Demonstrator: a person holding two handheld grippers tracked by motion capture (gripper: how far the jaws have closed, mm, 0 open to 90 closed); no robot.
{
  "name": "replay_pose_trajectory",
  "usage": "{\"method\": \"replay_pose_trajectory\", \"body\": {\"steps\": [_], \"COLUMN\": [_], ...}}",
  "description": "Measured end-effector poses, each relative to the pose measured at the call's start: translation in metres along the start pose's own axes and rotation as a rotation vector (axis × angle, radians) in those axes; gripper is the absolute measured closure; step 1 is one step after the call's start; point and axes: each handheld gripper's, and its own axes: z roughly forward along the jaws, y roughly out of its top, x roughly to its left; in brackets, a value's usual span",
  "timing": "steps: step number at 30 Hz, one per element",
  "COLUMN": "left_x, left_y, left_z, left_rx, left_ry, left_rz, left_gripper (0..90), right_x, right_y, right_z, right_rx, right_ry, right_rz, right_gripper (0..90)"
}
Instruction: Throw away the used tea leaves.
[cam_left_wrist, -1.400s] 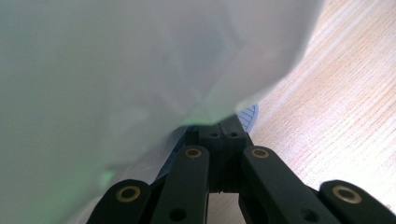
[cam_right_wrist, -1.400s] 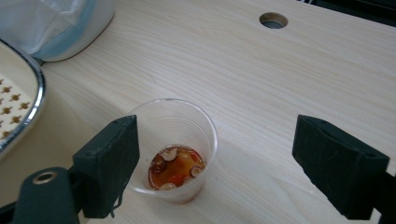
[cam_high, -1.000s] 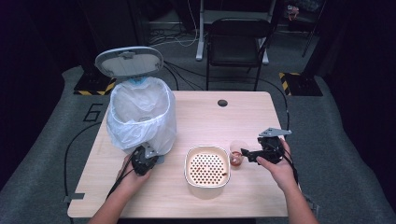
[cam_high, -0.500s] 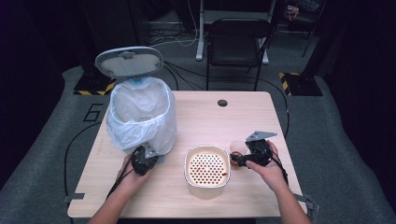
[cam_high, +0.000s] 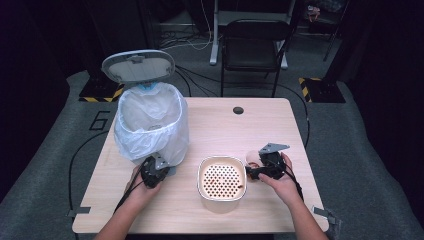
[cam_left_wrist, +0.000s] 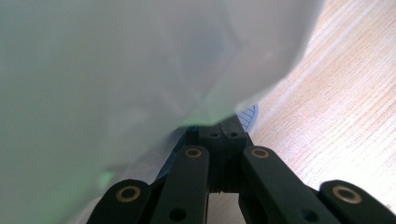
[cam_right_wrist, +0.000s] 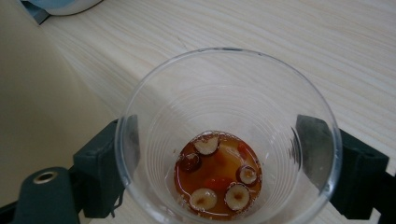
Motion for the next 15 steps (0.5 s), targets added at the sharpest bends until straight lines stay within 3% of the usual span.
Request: {"method": "replay_pose_trajectory", "body": {"steps": [4,7,15], "left_x": [-0.0002,-0.0008,0.0000], "left_y": [-0.0001,-0.0002,0.0000], "left_z": [0.0002,0.0005,0.0000], "left_rx": [0.000,-0.006,-0.001], "left_ry": [0.006,0.004,-0.001], "left_rz": [0.001,-0.005,0.000], "left_gripper": [90.0,90.0,90.0], "right_x": [-0.0014,-0.0015,-0.0012], "right_y": [0.0000,0.0007,0.0049], "right_z": [0.0047,0.0064,0.0057], "right_rx": [0.011,0.001,0.012], "right_ry": [-0.013,-0.014,-0.006], "right_rz": [-0.007,-0.010,-0.040], "right_gripper": [17.6,25.6,27.6]}}
